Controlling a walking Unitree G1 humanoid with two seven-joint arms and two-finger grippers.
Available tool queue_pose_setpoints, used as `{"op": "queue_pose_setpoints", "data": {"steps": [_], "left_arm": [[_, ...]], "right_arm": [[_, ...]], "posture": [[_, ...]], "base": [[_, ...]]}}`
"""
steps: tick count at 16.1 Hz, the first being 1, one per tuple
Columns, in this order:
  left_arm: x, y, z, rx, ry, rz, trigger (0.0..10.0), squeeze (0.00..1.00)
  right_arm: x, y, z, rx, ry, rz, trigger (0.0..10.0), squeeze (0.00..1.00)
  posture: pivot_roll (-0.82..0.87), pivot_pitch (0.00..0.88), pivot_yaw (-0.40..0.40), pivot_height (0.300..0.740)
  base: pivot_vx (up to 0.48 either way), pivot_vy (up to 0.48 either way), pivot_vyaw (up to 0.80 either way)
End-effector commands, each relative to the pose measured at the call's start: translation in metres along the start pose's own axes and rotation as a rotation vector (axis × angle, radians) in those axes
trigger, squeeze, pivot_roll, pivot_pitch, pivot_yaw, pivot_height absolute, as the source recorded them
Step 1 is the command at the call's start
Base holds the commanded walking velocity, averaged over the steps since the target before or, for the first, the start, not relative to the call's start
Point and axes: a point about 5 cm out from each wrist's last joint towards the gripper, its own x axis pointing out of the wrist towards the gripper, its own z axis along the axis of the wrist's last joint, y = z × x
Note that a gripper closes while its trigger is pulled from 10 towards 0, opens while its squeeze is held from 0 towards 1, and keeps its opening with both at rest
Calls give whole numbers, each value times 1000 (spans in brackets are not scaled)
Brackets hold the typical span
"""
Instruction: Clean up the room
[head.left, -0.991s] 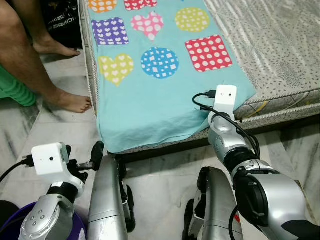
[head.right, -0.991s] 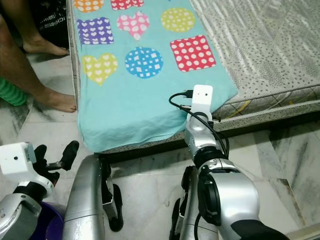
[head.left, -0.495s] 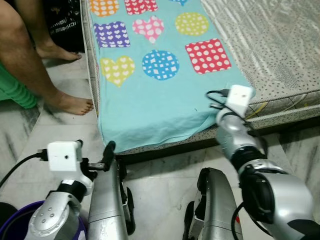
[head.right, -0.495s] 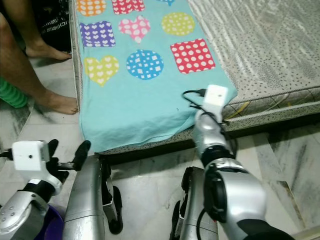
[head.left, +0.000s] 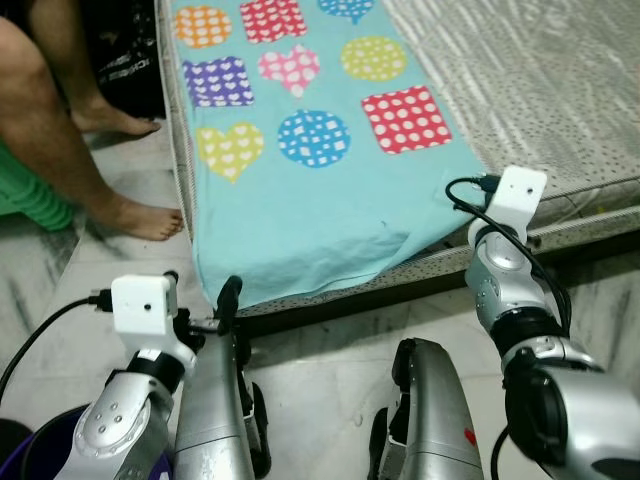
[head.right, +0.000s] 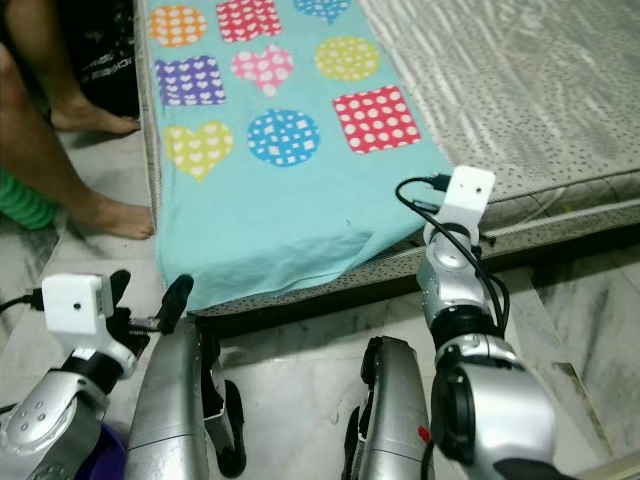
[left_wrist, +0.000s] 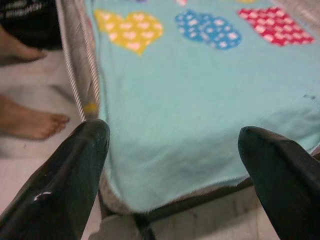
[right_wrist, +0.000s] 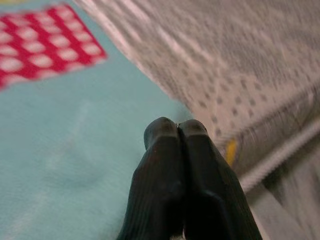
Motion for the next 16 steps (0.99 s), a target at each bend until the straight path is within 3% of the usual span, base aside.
{"op": "queue_pose_setpoints", "data": {"steps": [1,2,6,12,13,16], "left_arm": [[-2,2,-4,1,12,3,10000,0],[1,1,-3,-1,-1,2,10000,0],[8,-2,-6,-12,-20,-11,10000,0],[20,-2,-10,-43,-43,-4,10000,0],[22,-3,-12,-50,-45,-7,10000,0],[25,-6,-14,-59,-50,-11,10000,0]], "right_arm": [[-3,3,-2,-2,-18,39,10000,875],[-14,13,0,9,-81,145,10000,1000],[-45,17,1,27,-150,262,10000,1000],[-82,6,6,28,-127,319,10000,1000],[-88,7,9,51,-119,338,10000,0],[-89,10,18,78,-130,340,10000,0]], "posture": [[119,201,-13,523],[100,189,-9,523],[57,160,2,523],[-4,108,5,523],[-18,102,3,523],[-28,98,3,523]], "base": [[0,0,0],[0,0,0],[0,0,0],[0,0,0],[0,0,0],[0,0,0]]}}
